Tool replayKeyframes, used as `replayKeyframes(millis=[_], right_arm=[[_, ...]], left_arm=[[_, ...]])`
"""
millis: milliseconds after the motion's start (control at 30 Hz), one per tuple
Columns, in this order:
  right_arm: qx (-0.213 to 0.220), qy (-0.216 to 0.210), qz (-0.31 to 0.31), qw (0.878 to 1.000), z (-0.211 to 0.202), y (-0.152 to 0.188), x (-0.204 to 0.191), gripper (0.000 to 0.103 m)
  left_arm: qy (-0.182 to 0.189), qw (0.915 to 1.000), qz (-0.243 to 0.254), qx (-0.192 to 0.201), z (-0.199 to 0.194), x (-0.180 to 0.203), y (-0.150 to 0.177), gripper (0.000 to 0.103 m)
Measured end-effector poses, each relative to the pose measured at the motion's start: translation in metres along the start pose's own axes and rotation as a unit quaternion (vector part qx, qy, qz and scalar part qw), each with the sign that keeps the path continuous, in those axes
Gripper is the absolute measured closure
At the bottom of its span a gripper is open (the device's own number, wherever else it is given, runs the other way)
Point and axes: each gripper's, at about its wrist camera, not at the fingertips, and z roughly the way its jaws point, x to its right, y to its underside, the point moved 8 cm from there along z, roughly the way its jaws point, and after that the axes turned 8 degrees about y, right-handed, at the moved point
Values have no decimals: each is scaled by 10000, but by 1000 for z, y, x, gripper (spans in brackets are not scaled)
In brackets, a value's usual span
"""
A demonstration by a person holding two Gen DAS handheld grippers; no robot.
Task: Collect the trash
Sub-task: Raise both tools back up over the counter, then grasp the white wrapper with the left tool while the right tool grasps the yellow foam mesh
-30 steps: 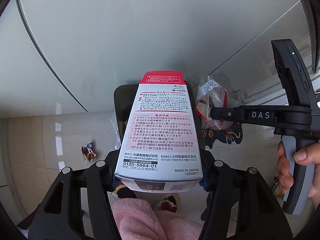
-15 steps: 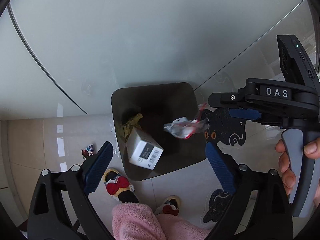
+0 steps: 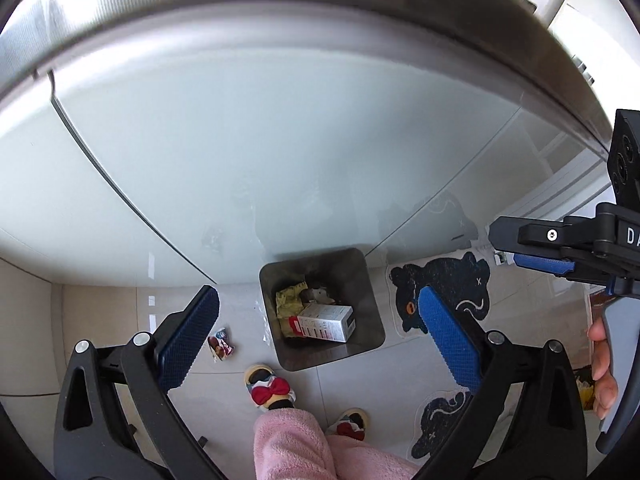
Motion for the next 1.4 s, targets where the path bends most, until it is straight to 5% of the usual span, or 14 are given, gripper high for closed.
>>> replayKeyframes(millis=[400,767,967,1133,1300,1400], right_arm=[[1433,-155,-282,9892,-152,-87,-46,3],[2018,842,-1020,9704,-137,-189,-93,6],[1747,1170,-1246,9697,-99,-220,-107,28],[1601,1372,-1221,9699,-77,-233,-105,32],[1474,1389,-1174,9722,-63,-235,-102,41],[1464,1293,-1266,9725,-61,-233,-104,67]], left_arm=[[-19,9960,302,846,-130,22,-107,8],[129,9922,441,1162,-130,-9,-214,8],[324,9880,1047,1087,-102,-8,-253,9],[357,9868,1332,844,-75,-11,-268,11],[504,9877,1387,521,-52,-14,-264,30],[590,9870,1431,424,-47,-13,-260,49]])
